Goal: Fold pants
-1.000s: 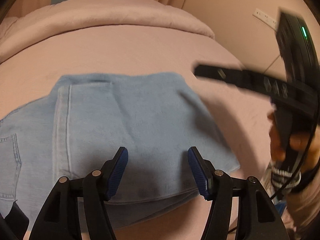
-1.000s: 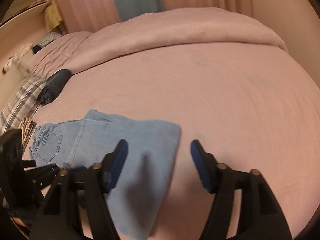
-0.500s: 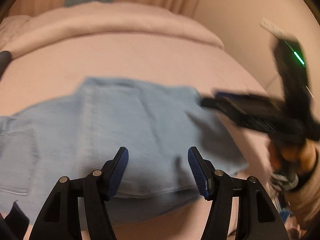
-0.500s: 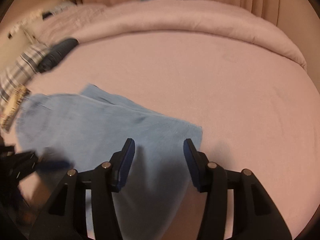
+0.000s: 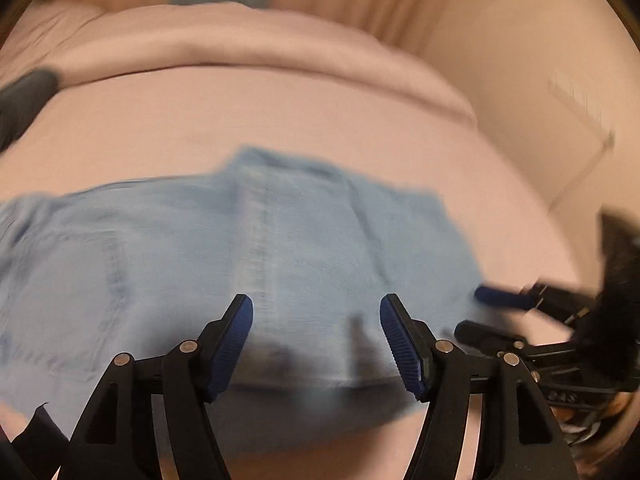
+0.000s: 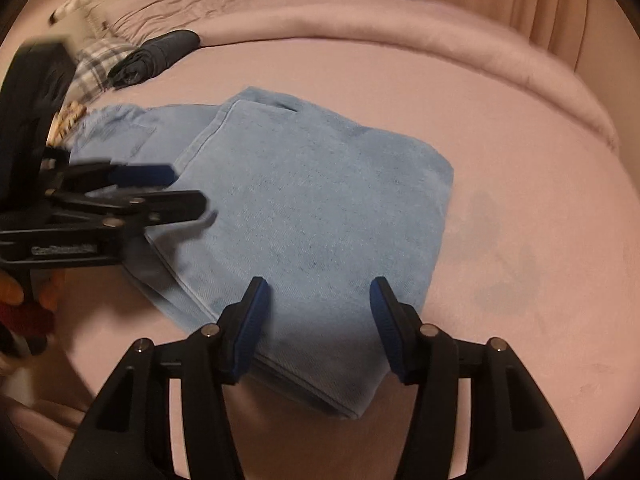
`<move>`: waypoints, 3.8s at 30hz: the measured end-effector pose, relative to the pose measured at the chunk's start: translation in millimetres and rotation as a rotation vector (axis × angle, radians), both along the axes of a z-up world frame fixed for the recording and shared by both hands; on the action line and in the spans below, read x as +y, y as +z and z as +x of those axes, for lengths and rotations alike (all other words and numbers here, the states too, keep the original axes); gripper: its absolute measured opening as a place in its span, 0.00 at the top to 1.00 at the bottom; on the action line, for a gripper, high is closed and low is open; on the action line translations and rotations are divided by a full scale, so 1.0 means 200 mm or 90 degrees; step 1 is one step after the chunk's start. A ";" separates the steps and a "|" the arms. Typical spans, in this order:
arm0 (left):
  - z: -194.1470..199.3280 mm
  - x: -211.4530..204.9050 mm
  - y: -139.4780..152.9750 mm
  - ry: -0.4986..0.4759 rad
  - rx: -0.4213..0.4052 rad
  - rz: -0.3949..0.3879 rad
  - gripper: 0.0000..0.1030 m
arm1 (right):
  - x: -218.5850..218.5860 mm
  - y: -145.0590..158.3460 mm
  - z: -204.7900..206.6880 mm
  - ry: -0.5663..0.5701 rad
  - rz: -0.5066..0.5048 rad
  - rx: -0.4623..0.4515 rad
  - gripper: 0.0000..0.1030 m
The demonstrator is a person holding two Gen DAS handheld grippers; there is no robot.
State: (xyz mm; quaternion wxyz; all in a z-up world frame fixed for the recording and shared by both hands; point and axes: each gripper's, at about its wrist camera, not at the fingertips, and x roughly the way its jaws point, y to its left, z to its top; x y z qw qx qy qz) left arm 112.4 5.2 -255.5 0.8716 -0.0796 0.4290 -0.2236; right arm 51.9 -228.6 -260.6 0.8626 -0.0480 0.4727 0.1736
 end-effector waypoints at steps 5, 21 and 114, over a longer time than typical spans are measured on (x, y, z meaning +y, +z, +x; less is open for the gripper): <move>-0.13 0.52 0.09 0.161 -0.039 -0.124 0.33 | 0.04 0.13 0.00 0.006 0.104 0.004 0.37; -0.23 1.20 -0.19 0.367 0.048 -0.312 0.32 | 0.90 0.17 0.05 0.214 0.155 0.041 0.38; -0.11 0.95 0.18 0.233 -0.097 -0.204 0.70 | 1.30 0.05 0.05 0.253 0.126 0.067 0.43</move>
